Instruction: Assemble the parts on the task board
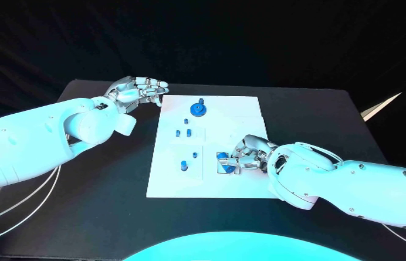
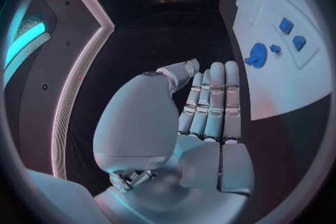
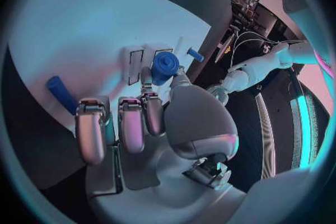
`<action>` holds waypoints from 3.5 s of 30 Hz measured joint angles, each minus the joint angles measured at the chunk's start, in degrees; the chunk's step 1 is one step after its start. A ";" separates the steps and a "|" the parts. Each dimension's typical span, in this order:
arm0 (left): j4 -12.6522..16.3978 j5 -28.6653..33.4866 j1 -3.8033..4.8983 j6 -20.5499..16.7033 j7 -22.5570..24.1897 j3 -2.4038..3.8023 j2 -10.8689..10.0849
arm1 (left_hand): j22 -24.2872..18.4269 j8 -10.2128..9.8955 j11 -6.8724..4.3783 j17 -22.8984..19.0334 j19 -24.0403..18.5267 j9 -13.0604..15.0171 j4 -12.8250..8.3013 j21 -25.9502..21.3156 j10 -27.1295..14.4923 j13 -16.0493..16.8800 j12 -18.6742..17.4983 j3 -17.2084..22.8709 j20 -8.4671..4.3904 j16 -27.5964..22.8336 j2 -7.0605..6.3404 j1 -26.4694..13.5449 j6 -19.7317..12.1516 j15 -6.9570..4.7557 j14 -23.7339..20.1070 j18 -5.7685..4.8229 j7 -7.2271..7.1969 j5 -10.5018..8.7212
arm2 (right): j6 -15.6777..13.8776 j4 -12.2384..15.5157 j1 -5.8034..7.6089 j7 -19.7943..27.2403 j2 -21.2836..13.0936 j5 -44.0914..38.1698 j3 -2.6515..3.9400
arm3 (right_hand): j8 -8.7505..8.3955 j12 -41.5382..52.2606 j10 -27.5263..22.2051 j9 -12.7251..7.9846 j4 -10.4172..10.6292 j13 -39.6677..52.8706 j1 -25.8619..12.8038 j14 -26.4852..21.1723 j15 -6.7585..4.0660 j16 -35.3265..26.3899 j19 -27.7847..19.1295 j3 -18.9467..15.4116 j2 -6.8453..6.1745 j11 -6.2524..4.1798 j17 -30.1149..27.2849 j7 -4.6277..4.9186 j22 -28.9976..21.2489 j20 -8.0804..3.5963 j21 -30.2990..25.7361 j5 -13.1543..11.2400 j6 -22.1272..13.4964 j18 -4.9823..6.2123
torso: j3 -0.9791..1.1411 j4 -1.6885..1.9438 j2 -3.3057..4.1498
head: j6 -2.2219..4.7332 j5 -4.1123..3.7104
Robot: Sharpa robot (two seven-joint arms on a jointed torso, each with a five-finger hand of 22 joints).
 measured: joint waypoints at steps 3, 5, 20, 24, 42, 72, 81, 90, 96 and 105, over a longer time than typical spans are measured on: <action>-0.01 0.00 0.00 0.03 -0.02 0.00 0.00 | -0.01 0.00 0.00 0.00 0.00 0.00 0.00 0.00 0.00 0.00 0.00 0.00 0.00 0.00 0.00 0.00 0.00 0.00 0.00 0.00 0.00 0.00 | 0.48 0.00 0.00 -0.26 0.01 -0.22 0.00 | 1.76 0.00 0.00 0.73 0.25 0.19 -0.01 0.00 0.00 0.00 0.00 -2.91 0.00 0.00 0.00 -0.31 0.00 0.00 0.00 0.00 0.32 0.00 | 0.00 0.01 -0.01 | -0.01 -0.04; -0.02 0.00 0.00 0.05 -0.03 0.00 0.00 | -0.02 0.00 0.00 0.00 0.00 0.00 0.00 0.00 0.00 0.00 0.00 0.00 0.00 0.00 0.00 0.00 0.00 0.00 0.00 0.00 0.00 0.00 | 0.63 0.00 0.01 -0.36 0.05 -0.36 0.00 | 1.76 0.00 0.00 0.89 -0.14 0.86 -1.00 0.00 0.00 0.00 0.00 -3.29 0.99 0.00 0.00 -0.40 0.00 0.00 0.00 0.01 0.41 0.00 | 0.00 0.01 -0.01 | -0.01 -0.04; -0.08 0.00 0.00 0.10 -0.04 -0.02 0.04 | -0.03 0.00 0.00 -0.01 0.00 0.00 0.00 0.00 0.00 0.00 0.00 0.00 0.00 0.00 0.00 0.00 0.00 0.00 0.00 0.00 0.00 0.00 | 1.18 0.09 0.01 0.33 0.10 -1.06 0.01 | 3.32 -0.02 0.10 2.49 0.25 -0.29 -6.41 0.02 -0.02 0.00 0.00 -8.91 -0.24 -0.50 0.00 -1.08 0.00 0.00 0.00 0.02 1.50 0.00 | -0.01 0.09 -0.03 | 0.25 -0.23; -0.10 0.00 0.00 0.12 -0.04 -0.02 0.05 | -0.03 0.00 0.00 -0.01 0.00 0.01 0.00 0.00 0.00 0.00 0.00 0.00 0.00 0.00 0.00 0.00 0.00 0.00 0.00 0.00 0.00 0.00 | 1.25 0.47 0.01 1.10 -0.12 -1.09 0.01 | 3.32 -0.02 0.10 2.51 0.24 -0.30 -6.39 0.02 -0.02 0.00 0.00 -8.90 -0.25 -0.50 0.00 -1.08 0.00 0.00 0.00 0.02 1.50 0.00 | -0.03 0.10 -0.02 | 0.26 -0.24; -0.16 0.00 0.00 0.25 -0.15 -0.06 0.00 | -0.06 0.00 0.00 -0.01 0.00 0.01 0.00 0.00 0.00 -0.01 0.00 0.00 0.00 0.00 0.67 -0.67 0.00 0.00 -0.01 0.00 0.00 0.00 | 3.32 2.38 0.03 3.45 -2.83 -0.53 0.00 | 3.32 0.00 0.09 2.59 -0.22 1.78 6.66 0.01 -0.01 0.00 0.00 -7.90 -3.93 -0.50 0.00 -1.08 0.00 0.00 0.00 0.03 1.49 0.00 | -0.03 0.09 -0.04 | 0.38 -0.26; -0.16 0.00 -0.01 0.41 -0.29 -0.15 -0.22 | -0.08 0.00 0.00 -0.02 0.00 0.01 0.00 -0.01 -0.01 -0.04 0.27 0.00 0.00 0.00 0.67 -0.67 0.00 0.00 -0.01 0.00 0.00 0.00 | 4.22 1.06 0.14 2.99 -3.36 -1.84 0.00 | 3.29 1.33 0.08 1.92 -0.46 4.69 11.96 0.00 -0.01 0.27 0.27 -3.09 -4.84 -0.49 0.00 -1.43 0.00 -0.30 0.00 0.03 1.84 0.00 | -0.04 0.24 0.00 | 0.16 -0.40; -0.17 0.00 -0.01 0.48 -0.33 -0.16 -0.24 | -0.08 0.00 -0.01 -0.02 0.00 0.01 0.00 -0.01 -0.01 -0.04 0.27 0.00 0.00 0.00 0.67 -0.67 0.00 0.00 -0.01 0.00 0.00 0.00 | 4.30 1.42 0.14 3.60 -3.47 -1.67 0.00 | 3.28 1.32 0.08 1.71 -0.07 4.68 12.46 0.00 0.00 0.27 0.27 -2.70 -5.37 -0.49 0.00 -1.42 0.00 -0.30 0.00 0.04 1.85 0.00 | -0.06 0.24 0.00 | 0.07 -0.37; -0.19 0.00 -0.01 0.47 -0.24 -0.17 -0.26 | -0.08 0.00 -0.39 -0.02 0.00 0.01 0.00 -0.01 -0.40 -0.04 0.27 0.00 0.00 0.00 0.67 -0.67 0.00 0.00 -0.01 0.00 0.00 0.00 | 1.86 2.40 0.39 5.49 -5.41 -1.39 -0.04 | 3.25 1.31 0.08 1.48 -0.49 4.65 13.02 0.00 0.00 0.26 0.27 -0.69 -5.94 -0.49 0.00 -1.41 0.00 -0.30 0.00 0.04 1.83 0.00 | -0.07 0.24 -0.03 | 0.06 -0.42; -0.18 0.09 -0.02 0.70 0.95 -0.18 -0.26 | -0.13 0.00 -0.39 -0.03 0.00 0.02 0.01 -0.47 -0.40 -0.07 0.27 0.00 0.00 0.00 0.67 -0.67 0.00 0.00 -0.01 0.00 0.00 0.00 | -2.29 3.21 2.14 9.38 -9.15 -0.04 0.01 | 0.27 0.13 -0.08 0.00 -0.30 4.13 14.49 0.29 0.33 0.21 0.28 2.52 -7.40 0.36 0.00 0.85 0.00 -0.26 -0.01 0.04 -0.47 0.00 | -0.07 0.20 -0.10 | 0.25 -0.88; 0.00 0.62 -0.05 1.15 2.48 -0.18 -0.17 | -0.59 0.00 -0.39 -0.03 0.01 0.02 0.02 -0.89 -0.40 -0.11 0.66 0.00 0.01 0.00 0.64 -0.71 -0.23 0.01 0.00 0.00 -0.14 0.00 | -2.79 3.12 2.94 10.48 -14.68 -3.00 -0.10 | -1.06 -0.25 0.19 -0.58 -0.12 4.13 14.48 0.77 0.84 0.21 0.58 3.72 -7.41 0.65 0.00 1.29 0.00 0.06 -0.01 0.04 -1.72 0.00 | -0.04 -0.04 -0.16 | 0.57 -1.69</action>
